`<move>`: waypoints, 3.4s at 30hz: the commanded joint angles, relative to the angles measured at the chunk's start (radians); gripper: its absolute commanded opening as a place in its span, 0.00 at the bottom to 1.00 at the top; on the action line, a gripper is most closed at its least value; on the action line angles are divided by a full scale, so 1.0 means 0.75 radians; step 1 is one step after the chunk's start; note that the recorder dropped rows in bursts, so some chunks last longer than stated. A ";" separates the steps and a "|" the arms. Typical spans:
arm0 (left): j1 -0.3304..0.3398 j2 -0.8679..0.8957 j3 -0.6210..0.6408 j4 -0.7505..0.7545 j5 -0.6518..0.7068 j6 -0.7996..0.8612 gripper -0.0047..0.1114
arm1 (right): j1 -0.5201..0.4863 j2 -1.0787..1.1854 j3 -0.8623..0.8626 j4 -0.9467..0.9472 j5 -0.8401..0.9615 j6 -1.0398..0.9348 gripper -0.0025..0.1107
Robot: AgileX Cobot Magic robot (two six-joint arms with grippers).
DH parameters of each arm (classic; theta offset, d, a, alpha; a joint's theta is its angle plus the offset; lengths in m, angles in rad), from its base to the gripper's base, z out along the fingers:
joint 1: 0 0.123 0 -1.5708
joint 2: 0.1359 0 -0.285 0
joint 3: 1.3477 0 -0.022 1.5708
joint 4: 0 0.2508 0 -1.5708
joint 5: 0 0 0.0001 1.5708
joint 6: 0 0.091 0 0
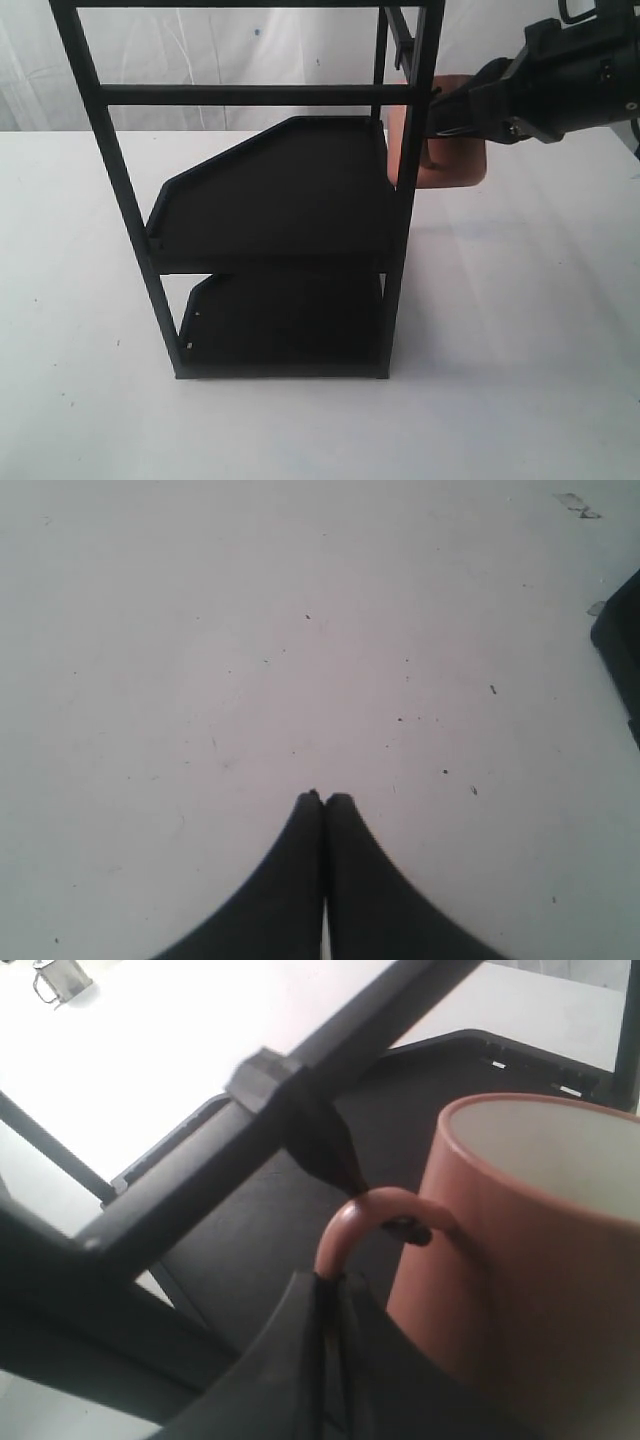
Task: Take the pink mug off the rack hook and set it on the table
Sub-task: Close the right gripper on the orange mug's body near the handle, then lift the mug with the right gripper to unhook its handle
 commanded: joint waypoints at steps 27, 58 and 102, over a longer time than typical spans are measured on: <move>-0.006 -0.006 0.002 -0.002 0.036 -0.007 0.04 | 0.029 0.007 0.000 0.053 -0.034 0.012 0.27; -0.006 -0.006 0.002 -0.002 0.036 -0.007 0.04 | 0.029 0.086 0.000 0.123 -0.021 0.053 0.02; -0.006 -0.006 0.002 -0.002 0.036 -0.007 0.04 | 0.429 -0.244 0.839 -1.154 -1.808 1.061 0.02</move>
